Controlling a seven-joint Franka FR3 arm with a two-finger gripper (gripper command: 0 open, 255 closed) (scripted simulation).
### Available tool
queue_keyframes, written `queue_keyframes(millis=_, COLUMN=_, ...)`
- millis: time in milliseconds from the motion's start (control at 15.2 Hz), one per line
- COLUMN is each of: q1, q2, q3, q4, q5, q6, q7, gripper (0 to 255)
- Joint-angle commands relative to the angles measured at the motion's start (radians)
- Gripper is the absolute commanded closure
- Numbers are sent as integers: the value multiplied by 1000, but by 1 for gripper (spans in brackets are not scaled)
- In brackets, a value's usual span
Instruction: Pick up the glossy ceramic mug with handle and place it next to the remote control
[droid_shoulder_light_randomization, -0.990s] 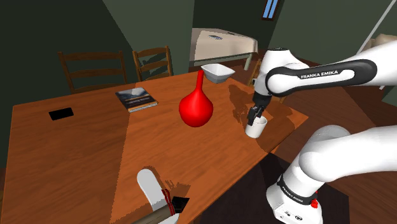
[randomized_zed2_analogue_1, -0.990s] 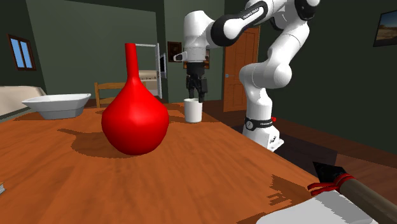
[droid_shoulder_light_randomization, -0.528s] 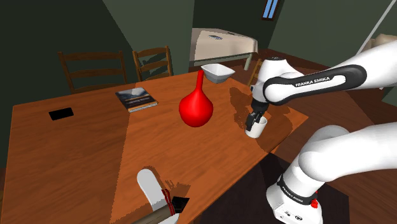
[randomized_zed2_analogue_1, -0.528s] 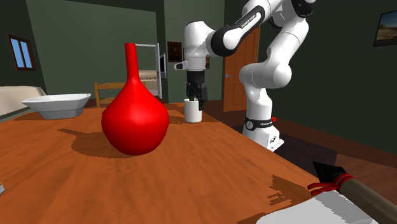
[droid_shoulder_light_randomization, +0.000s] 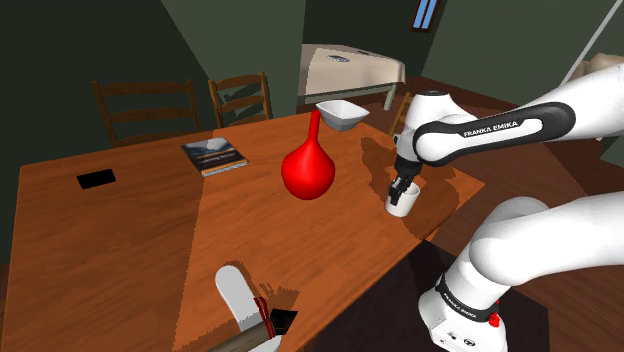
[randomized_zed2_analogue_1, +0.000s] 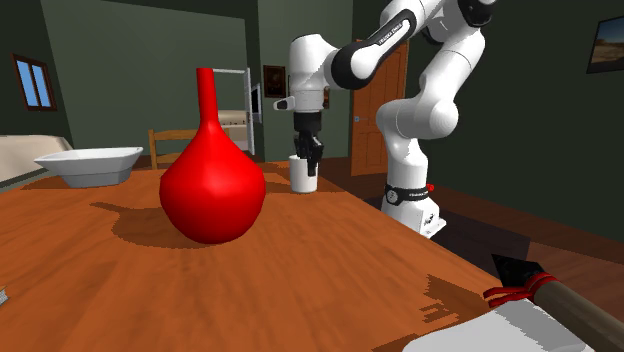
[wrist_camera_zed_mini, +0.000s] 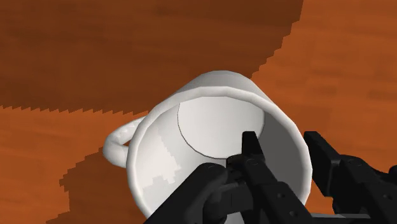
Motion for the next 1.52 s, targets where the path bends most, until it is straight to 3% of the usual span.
queue_keyframes(millis=0, q1=0, q2=0, q3=0, q4=0, q5=0, q6=0, q7=0, gripper=255)
queue_keyframes(millis=462, q1=0, q2=0, q3=0, q4=0, q5=0, q6=0, q7=0, gripper=255)
queue_keyframes(millis=1452, q1=16, q2=-113, q3=41, q4=146, q5=47, q6=-258, q7=-18, gripper=255)
